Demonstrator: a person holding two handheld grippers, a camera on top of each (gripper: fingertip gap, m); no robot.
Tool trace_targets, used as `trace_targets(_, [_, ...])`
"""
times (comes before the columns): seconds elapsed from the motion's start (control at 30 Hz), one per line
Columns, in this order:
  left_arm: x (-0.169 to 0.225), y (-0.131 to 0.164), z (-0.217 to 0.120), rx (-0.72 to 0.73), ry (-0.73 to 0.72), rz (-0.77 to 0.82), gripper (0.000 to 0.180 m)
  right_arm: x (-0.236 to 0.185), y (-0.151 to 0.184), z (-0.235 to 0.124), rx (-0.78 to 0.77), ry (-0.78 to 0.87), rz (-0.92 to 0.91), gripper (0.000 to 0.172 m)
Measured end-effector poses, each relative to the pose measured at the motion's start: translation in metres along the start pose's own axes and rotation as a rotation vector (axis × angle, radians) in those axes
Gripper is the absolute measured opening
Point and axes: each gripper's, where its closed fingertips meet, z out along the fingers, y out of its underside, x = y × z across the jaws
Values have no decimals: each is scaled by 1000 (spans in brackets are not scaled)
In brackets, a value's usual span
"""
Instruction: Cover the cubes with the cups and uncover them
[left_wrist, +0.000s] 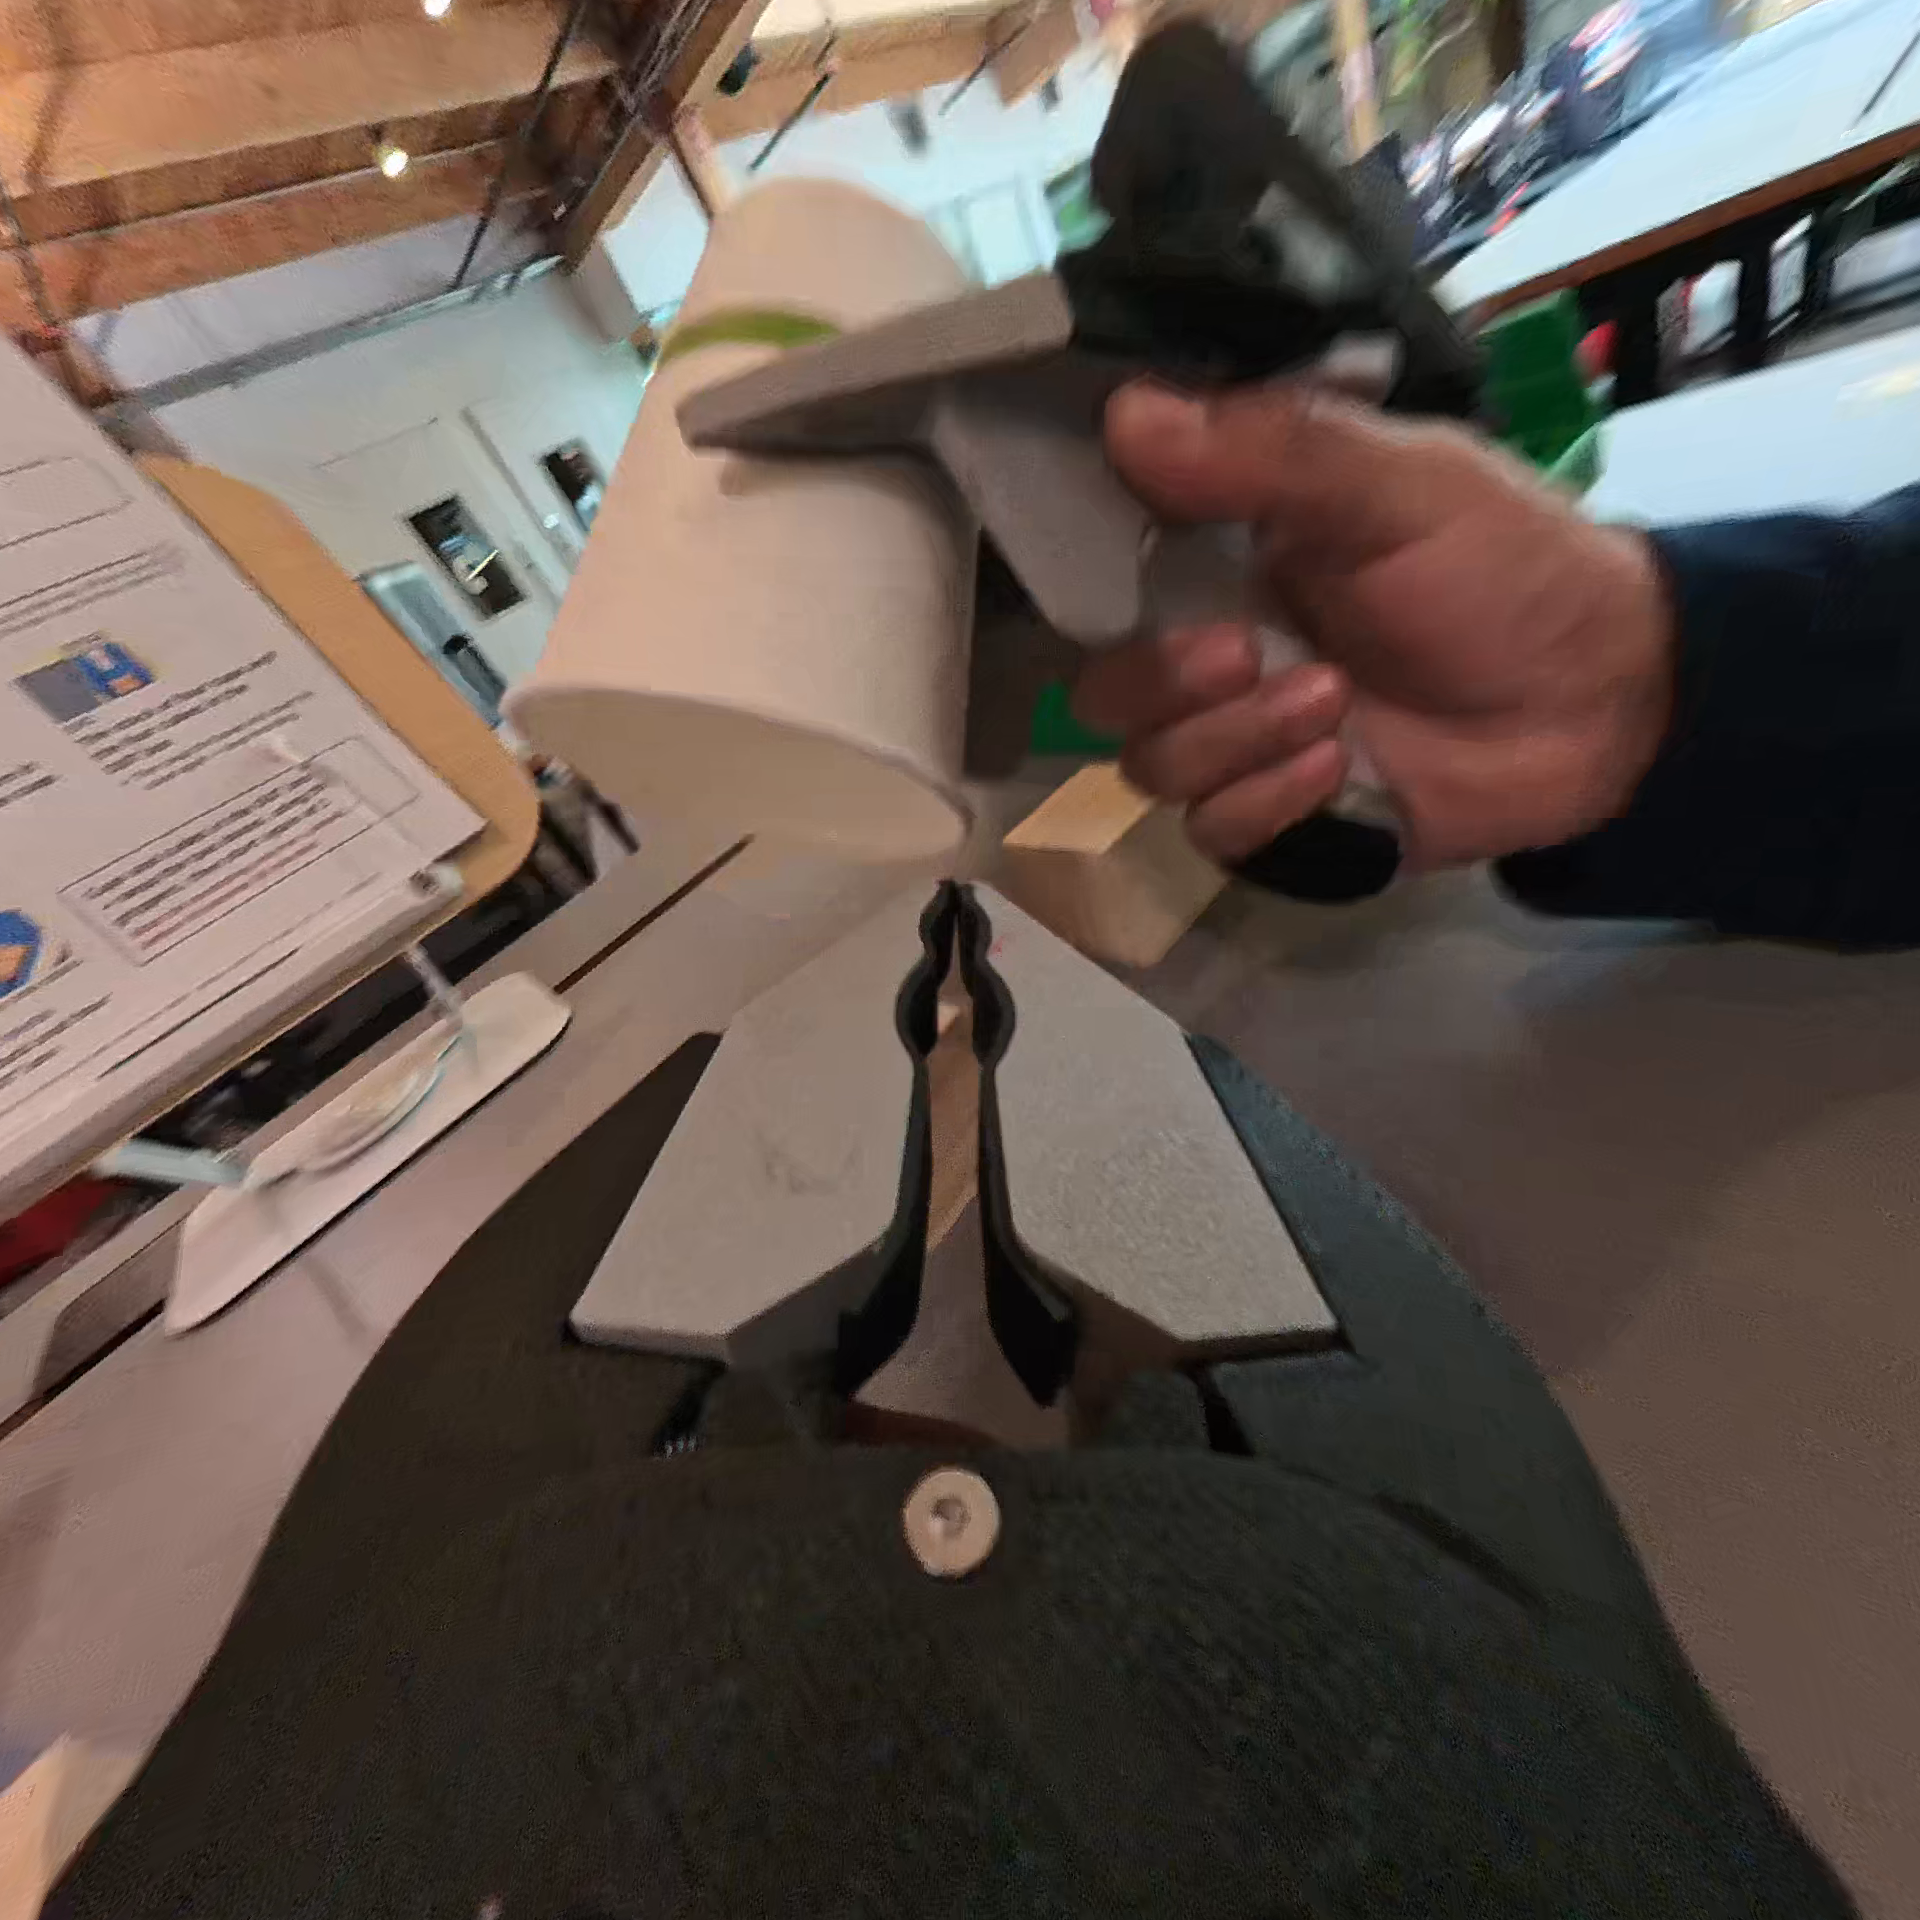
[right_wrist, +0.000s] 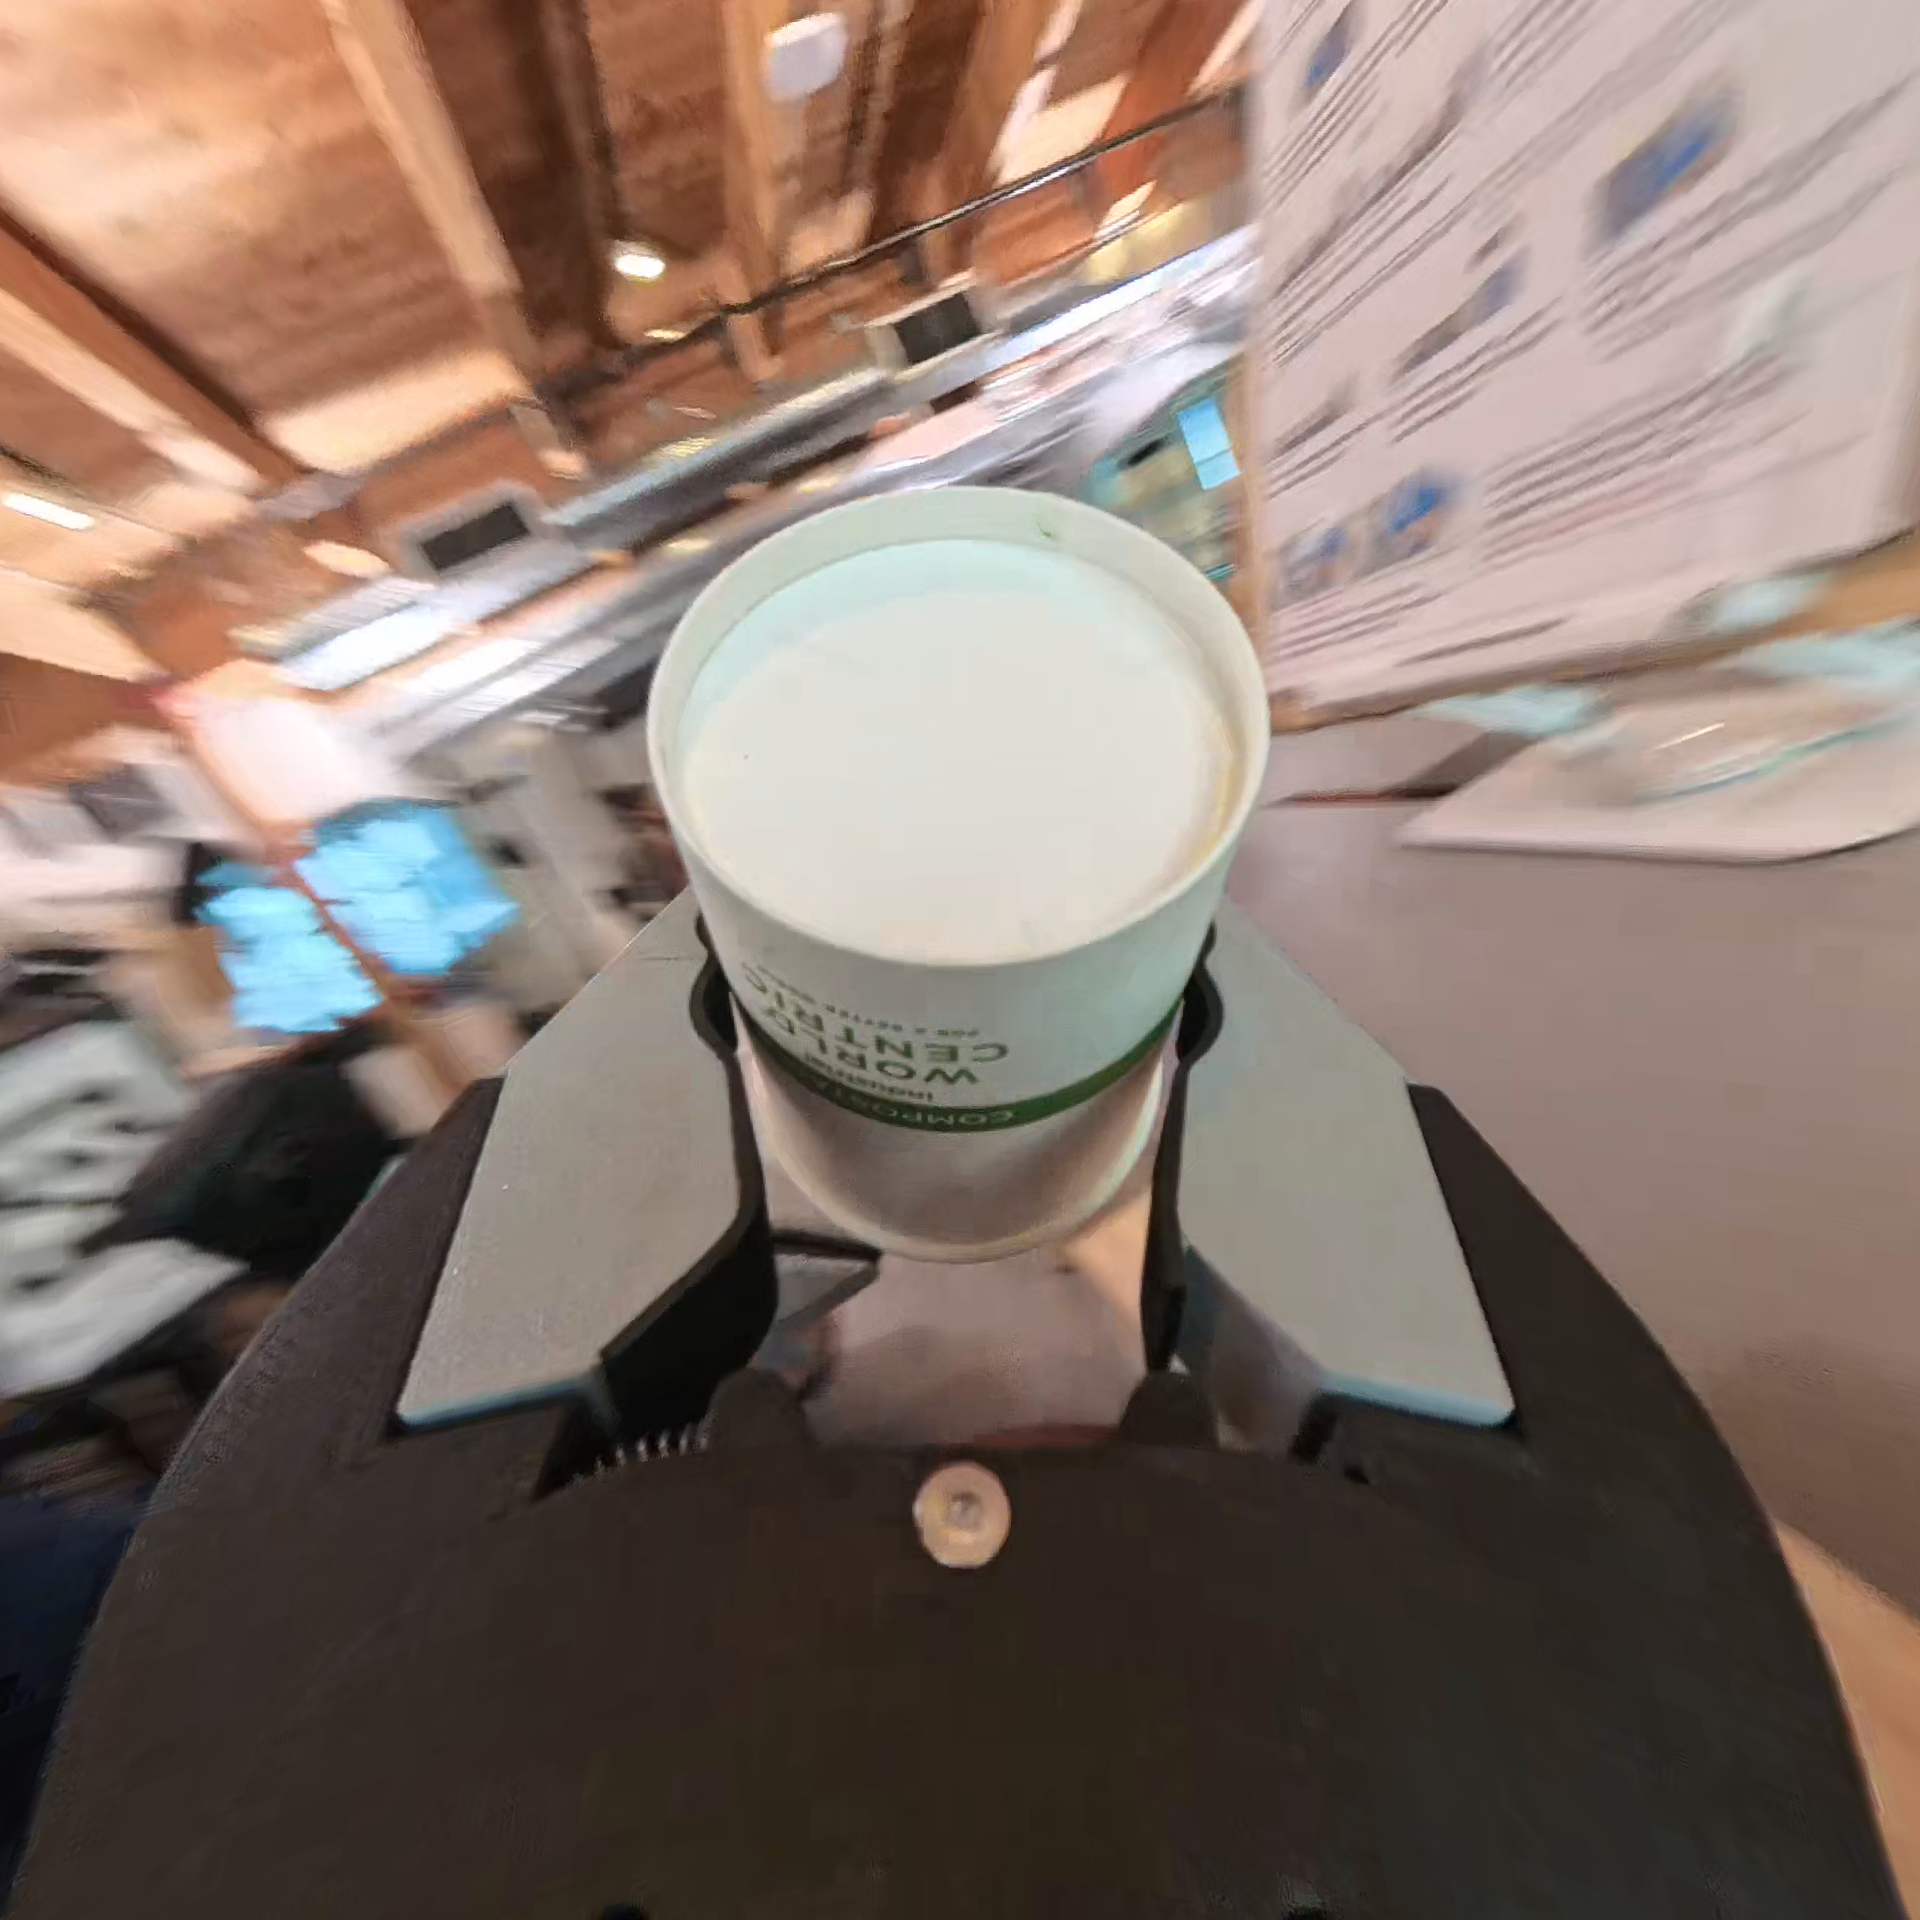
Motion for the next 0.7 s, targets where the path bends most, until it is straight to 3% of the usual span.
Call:
trace_targets(0.07, [-10, 22, 3, -131, -111, 94, 0, 18, -17, -14, 27, 218, -210, 84])
trace_targets(0.13, [-10, 33, 5, -187, -130, 149, 0, 34, -40, -35, 69, 441, -393, 84])
trace_targets(0.27, [-13, 41, 7, -240, -145, 152, 0, 47, -55, -59, 18, 694, -610, 84])
trace_targets(0.37, [-20, 47, 5, -268, -168, 145, 0, 63, -34, -65, -141, 780, -649, 84])
trace_targets(0.6, [-35, 50, 2, -286, -222, 72, 0, 100, 25, -88, -441, 824, -515, 85])
trace_targets(0.7, [-38, 50, 1, -281, -227, 50, 0, 104, 37, -87, -490, 820, -521, 85])
